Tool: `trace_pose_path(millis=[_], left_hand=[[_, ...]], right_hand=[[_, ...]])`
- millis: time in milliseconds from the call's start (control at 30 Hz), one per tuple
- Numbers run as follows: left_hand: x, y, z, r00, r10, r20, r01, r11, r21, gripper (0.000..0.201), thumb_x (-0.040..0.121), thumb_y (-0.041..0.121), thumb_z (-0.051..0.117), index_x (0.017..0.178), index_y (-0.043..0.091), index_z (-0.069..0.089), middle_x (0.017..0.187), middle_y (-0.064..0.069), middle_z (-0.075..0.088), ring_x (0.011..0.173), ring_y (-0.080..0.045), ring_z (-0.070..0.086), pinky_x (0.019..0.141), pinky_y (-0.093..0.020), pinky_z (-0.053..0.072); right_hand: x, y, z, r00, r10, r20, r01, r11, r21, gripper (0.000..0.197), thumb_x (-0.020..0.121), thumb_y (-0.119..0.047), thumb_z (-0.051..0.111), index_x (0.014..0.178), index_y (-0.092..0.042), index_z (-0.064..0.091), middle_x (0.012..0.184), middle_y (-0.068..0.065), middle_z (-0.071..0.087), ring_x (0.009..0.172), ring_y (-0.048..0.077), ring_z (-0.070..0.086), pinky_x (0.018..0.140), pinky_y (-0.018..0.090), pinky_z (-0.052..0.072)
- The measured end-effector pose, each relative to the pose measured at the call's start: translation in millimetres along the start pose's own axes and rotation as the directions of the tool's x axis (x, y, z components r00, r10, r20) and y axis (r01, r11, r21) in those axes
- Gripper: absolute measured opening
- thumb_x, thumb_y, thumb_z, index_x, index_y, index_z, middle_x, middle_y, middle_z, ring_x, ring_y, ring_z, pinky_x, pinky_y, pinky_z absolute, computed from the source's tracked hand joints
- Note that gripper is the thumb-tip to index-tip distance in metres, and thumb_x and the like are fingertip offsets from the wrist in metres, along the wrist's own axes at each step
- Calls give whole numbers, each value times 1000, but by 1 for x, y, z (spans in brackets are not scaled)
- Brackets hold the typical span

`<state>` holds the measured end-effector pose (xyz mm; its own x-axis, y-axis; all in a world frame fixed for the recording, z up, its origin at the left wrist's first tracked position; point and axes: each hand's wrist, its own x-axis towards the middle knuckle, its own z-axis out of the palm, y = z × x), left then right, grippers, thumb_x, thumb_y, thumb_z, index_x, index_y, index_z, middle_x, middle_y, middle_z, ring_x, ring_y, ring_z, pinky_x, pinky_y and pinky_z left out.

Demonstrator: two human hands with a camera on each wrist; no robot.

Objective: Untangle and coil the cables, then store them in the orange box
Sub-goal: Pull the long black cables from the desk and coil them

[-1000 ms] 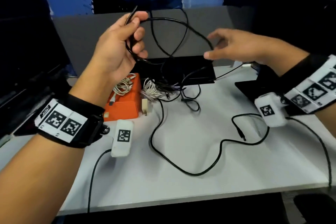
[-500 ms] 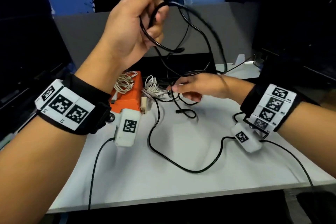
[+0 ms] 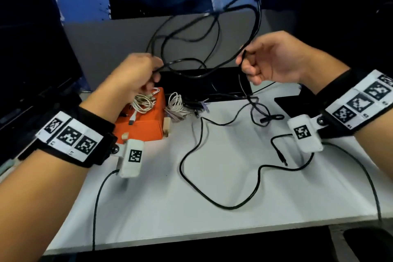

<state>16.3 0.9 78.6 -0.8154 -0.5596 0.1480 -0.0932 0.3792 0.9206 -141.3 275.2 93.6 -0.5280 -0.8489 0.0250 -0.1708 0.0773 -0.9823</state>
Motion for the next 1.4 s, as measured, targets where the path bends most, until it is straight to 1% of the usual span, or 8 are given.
trace_pose_path(millis=[133,267,500,633,800,1133,1267,1400], left_hand=[[-5,5,19,992,8,125,-17,997,72,13,100,14,55,94,15,66,88,-4,68,70,-15,62,63,-28,52],[-6,9,31,983,158,97,-168,980,105,30,103,33,53,126,22,69,123,7,68,111,-11,61,93,-27,48],[-16,18,51,933,294,-210,-348,888,-300,61,107,58,21,118,25,71,126,5,70,118,-9,64,109,-41,46],[-21,16,46,743,486,-460,-570,820,-53,42,101,41,48,78,7,56,80,-3,57,72,-10,52,69,-34,44],[-34,16,66,879,458,129,-474,817,330,36,93,51,64,80,18,63,68,10,62,59,-7,53,58,-29,42],[-29,7,56,842,442,309,-531,779,333,20,97,30,68,110,18,59,69,4,72,53,-12,67,62,-30,53],[-29,9,56,818,384,428,-557,715,423,14,94,36,71,87,26,64,65,8,68,60,-7,65,66,-28,51],[-23,10,57,801,539,260,-591,643,488,25,92,36,69,72,27,56,63,9,56,60,-8,52,60,-29,40]], right_hand=[[14,9,13,1000,14,-16,-14,999,-32,41,97,-26,34,83,-9,68,65,11,51,51,26,50,52,32,39],[20,13,21,1000,20,13,-20,999,41,35,93,-29,39,89,-7,66,67,11,51,51,26,51,53,32,40],[27,19,54,994,20,-108,-17,999,32,48,111,-34,30,91,-5,64,56,7,50,42,22,48,46,27,41],[32,14,55,966,37,-258,16,980,201,33,106,-17,34,113,-2,62,57,8,56,43,21,54,49,27,44],[36,15,66,966,10,-259,33,987,160,39,107,-17,30,117,-4,65,62,7,58,49,21,58,58,33,44],[18,17,76,999,-1,-50,-8,983,-185,64,110,-55,21,132,-7,56,62,17,60,53,31,58,55,34,40],[15,17,82,988,-59,-140,3,930,-368,61,109,-58,22,120,-19,67,64,17,64,54,27,60,56,32,43],[13,13,76,957,-174,-233,76,923,-378,66,103,-69,27,110,-25,75,58,11,61,51,22,60,60,35,47]])
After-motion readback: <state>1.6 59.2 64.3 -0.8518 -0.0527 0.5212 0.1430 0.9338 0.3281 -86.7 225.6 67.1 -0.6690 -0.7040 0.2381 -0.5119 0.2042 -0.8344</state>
